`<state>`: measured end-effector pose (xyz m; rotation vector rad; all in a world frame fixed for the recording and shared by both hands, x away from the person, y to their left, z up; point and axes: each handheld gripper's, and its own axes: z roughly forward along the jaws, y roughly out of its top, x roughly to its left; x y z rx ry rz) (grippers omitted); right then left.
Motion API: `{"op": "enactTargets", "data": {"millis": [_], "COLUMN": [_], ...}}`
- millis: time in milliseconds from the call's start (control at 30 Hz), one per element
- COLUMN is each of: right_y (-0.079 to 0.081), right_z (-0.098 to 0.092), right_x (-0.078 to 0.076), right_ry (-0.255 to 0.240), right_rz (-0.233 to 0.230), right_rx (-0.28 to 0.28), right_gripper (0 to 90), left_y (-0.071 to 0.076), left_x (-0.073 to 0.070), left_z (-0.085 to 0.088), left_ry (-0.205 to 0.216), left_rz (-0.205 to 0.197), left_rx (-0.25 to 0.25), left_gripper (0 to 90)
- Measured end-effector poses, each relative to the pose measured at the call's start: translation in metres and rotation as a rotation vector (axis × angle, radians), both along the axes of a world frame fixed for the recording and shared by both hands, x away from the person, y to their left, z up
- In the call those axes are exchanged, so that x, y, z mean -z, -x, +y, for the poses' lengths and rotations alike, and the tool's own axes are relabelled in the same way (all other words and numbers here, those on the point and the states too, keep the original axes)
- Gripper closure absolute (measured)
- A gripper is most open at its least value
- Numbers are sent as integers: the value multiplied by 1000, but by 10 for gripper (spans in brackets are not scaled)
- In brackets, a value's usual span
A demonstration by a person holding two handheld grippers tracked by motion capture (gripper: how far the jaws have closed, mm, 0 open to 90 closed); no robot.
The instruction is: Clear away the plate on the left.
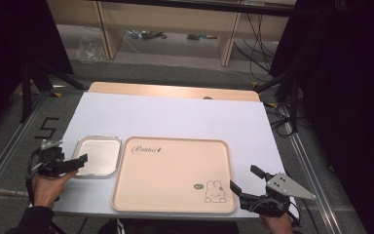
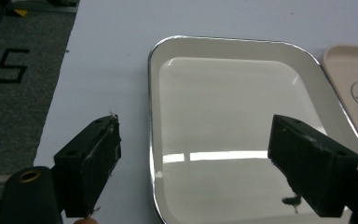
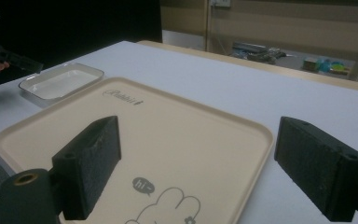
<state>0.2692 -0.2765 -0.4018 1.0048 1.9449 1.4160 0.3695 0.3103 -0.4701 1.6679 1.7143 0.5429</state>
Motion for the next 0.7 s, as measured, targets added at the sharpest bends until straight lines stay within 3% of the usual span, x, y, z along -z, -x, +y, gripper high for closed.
{"op": "enactTargets", "data": {"millis": [100, 200, 333, 467, 700], "right_y": [0, 0, 0, 0, 0], "right_z": [0, 0, -1, 0, -1], "right_x": [0, 0, 0, 0, 0], "right_ry": [-5, 9, 9, -2, 6], "right_rz": [3, 3, 4, -1, 3], "right_rx": [1, 3, 3, -2, 4], "right_gripper": [152, 152, 152, 152, 152], "left_y": [-6, -13, -16, -21, -27], "left_x": [5, 9, 10, 13, 16], "left_z": [6, 12, 16, 16, 21], "left_ry": [28, 29, 47, 51, 69], "left_rz": [32, 53, 59, 86, 99], "left_rx": [-20, -32, -40, -47, -66], "left_gripper": [224, 288, 333, 451, 596]}}
